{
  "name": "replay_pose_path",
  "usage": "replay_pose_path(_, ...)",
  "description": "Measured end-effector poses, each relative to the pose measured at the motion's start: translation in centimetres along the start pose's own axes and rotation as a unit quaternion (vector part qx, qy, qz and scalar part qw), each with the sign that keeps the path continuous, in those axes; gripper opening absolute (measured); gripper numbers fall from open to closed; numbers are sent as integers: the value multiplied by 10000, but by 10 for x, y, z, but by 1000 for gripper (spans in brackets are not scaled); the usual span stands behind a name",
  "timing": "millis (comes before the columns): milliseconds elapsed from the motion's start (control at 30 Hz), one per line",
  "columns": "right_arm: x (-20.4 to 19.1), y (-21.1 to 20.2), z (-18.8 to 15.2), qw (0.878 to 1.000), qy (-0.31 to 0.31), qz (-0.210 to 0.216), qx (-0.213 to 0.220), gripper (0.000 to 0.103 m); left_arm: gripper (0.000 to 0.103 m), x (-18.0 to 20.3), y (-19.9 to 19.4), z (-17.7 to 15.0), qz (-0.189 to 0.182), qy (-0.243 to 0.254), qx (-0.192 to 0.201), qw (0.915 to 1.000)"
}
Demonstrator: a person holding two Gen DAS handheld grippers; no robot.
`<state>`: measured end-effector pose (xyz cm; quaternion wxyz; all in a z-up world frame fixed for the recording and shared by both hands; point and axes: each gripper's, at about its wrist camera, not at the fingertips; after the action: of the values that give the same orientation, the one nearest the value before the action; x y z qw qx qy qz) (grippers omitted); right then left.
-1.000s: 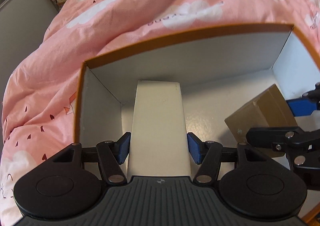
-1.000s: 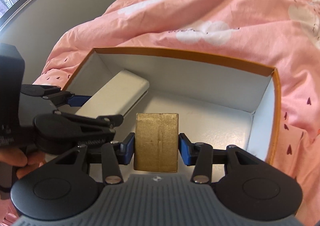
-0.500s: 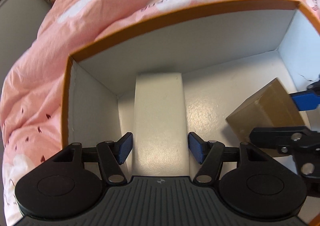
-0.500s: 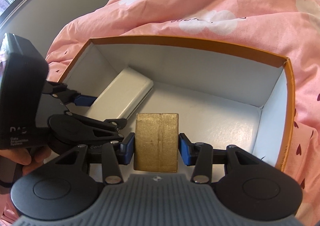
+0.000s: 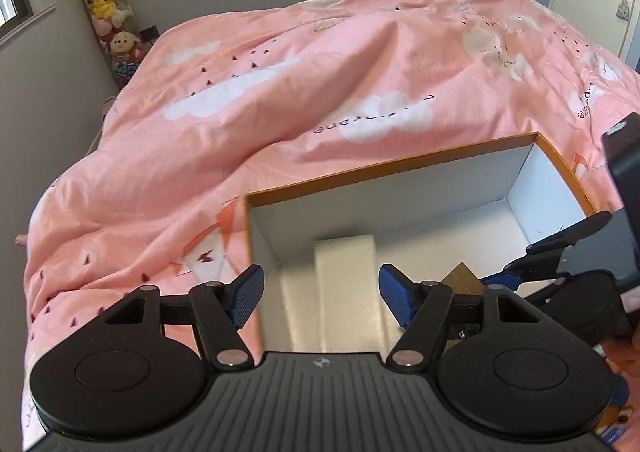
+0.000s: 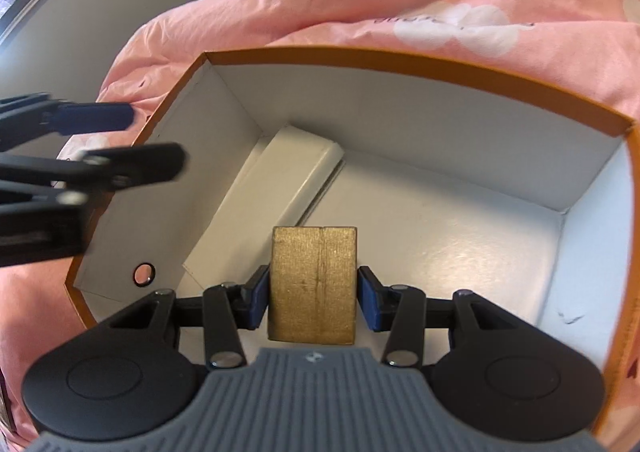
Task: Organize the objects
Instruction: 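Lower the white box into the shoebox and open the left gripper, then lower the tan box into the shoebox corner and open the right gripper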
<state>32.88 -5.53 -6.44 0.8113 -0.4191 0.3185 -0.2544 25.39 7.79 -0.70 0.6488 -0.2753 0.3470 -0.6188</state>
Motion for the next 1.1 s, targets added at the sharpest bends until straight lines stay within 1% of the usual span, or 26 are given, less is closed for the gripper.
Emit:
replay_pose_path(67,-4,6,2,10000,51,-35,-75,48,72,-6,0,-3,103,-34,-79,9999)
replay_pose_path(100,-6,9,3,9999,87,-50,-102,48,66,-10,1,-4,133,-77,-117,9998)
replay_pose_path(133,-7,12,3,9998,124,-47,-119,48,63,-15,2,-6,111,-124,-146,9998)
replay_pose_path(167,-8,15,4,9997,182,-37,-135,48,62,-18,3,-7,67,-172,-175,9997)
replay_pose_path(200,-9,18,5,9996,245,-23,-149,48,56,-23,2,-11,5,-258,-195,9995)
replay_pose_path(233,-9,21,6,9994,295,-46,-157,48,49,-26,3,-13,-61,-335,-224,9992)
replay_pose_path(300,-11,25,8,9991,379,-55,-161,48,41,-34,5,-18,-204,-465,-294,9983)
replay_pose_path(400,-14,29,12,9987,466,35,-183,48,34,-38,7,-23,-295,-537,-333,9976)
replay_pose_path(600,-32,28,24,9993,-137,-330,126,47,34,-44,7,-26,-437,-720,-298,9960)
replay_pose_path(733,-35,36,31,9996,-218,-136,132,47,34,-45,8,-27,-428,-736,-308,9959)
replay_pose_path(867,-41,38,34,9988,-381,-245,169,47,33,-49,9,-29,-507,-853,-311,9946)
replay_pose_path(967,-40,31,31,9985,-519,-82,156,47,33,-50,5,-32,-510,-889,-292,9943)
replay_pose_path(1033,-44,22,27,9968,-791,56,138,47,33,-51,3,-34,-525,-975,-302,9934)
replay_pose_path(1100,-47,12,22,9932,-1128,292,61,47,33,-53,1,-37,-501,-1123,-322,9919)
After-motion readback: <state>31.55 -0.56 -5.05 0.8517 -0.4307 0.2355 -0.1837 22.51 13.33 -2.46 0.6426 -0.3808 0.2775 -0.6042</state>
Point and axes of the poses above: each gripper's, at about its wrist camera, not at the fingertips, and y roughly the way its jaws point, x to its right, z to its top, and after that the axes turned 2 degrees about x, right-handed
